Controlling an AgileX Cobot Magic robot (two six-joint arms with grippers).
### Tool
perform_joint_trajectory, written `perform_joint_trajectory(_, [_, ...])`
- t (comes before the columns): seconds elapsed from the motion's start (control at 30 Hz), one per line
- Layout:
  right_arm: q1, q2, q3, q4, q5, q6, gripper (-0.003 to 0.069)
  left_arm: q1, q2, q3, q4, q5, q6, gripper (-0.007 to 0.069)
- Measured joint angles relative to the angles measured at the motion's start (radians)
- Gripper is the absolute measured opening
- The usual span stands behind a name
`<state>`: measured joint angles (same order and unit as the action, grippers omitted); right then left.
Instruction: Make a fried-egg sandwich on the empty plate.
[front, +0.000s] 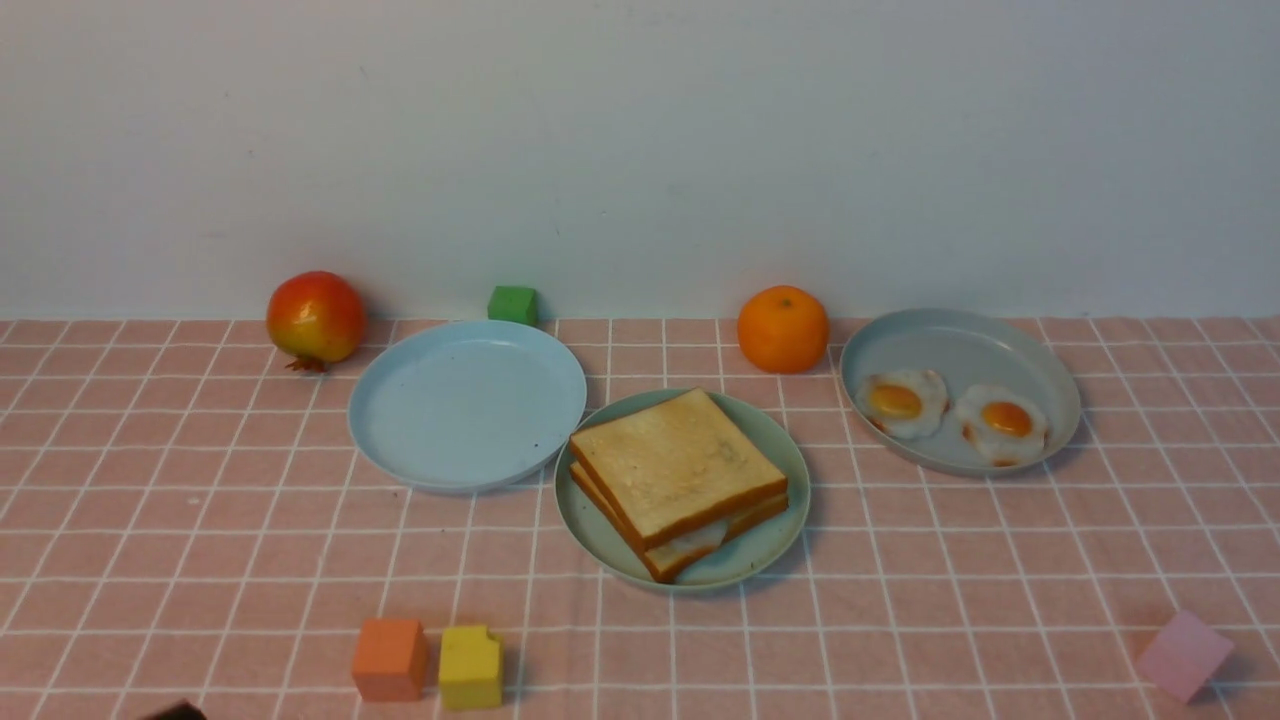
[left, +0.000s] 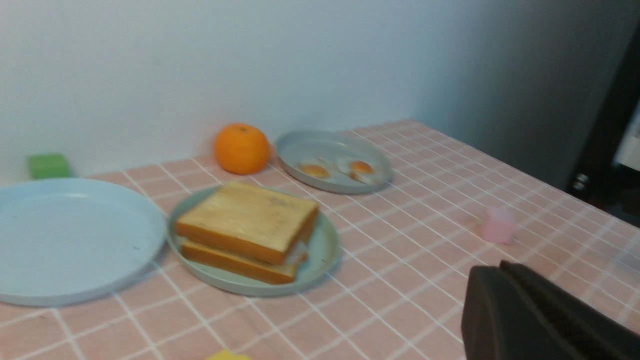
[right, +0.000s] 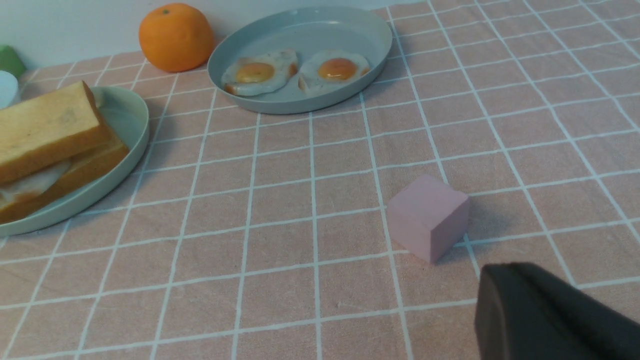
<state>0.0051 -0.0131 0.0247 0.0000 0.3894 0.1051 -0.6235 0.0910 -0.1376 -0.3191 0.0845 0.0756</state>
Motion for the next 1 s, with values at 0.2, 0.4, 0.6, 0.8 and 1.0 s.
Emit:
perform_joint_trajectory(0.2, [0.000, 0.000, 0.000, 0.000, 0.000, 0.000, 0.0026, 0.410, -0.082, 0.039, 0.162, 0.054, -0.226, 0.0013])
perform_joint_trajectory(0.4, [0.000, 0.000, 0.000, 0.000, 0.001, 0.000, 0.0033, 0.610, -0.100, 0.161, 0.191, 0.250, -0.289, 0.0013])
perform_joint_trajectory(0.6, [0.000, 0.000, 0.000, 0.000, 0.001, -0.001, 0.0045, 0.587, -0.100, 0.159, 0.193, 0.267, -0.286, 0.0013])
perform_joint_trajectory(0.8, [0.000, 0.000, 0.000, 0.000, 0.001, -0.001, 0.0054, 0.581, -0.100, 0.158, 0.193, 0.269, -0.286, 0.0013])
perform_joint_trajectory(1.0, [0.000, 0.000, 0.000, 0.000, 0.001, -0.001, 0.0061, 0.581, -0.100, 0.158, 0.193, 0.271, -0.286, 0.0013])
